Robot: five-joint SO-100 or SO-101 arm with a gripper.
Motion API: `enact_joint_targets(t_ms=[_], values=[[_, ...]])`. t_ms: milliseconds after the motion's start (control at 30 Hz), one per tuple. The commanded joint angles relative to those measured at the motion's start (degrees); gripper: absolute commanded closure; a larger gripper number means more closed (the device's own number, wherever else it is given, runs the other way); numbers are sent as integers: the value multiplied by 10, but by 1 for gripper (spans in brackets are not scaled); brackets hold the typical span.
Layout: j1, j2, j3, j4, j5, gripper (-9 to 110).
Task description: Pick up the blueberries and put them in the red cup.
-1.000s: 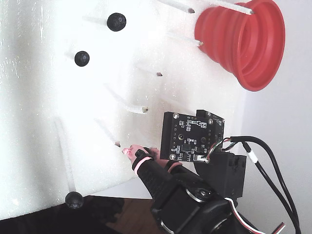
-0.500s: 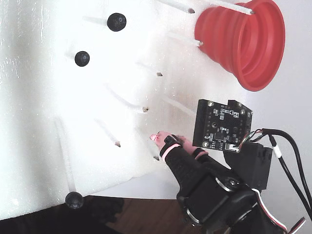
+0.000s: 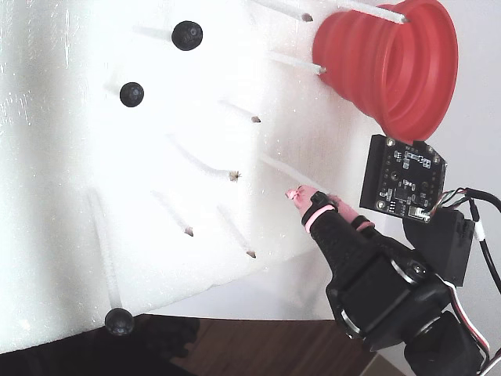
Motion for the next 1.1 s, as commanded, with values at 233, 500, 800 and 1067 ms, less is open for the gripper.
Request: enact_joint_targets(t_ms=[233,500,800,1067], values=[[6,49,-84,5,-6,90],[14,32,-130,10,-14,90],[21,2,-184,10,-18,90],[23,-14,-207,5,-17,90]])
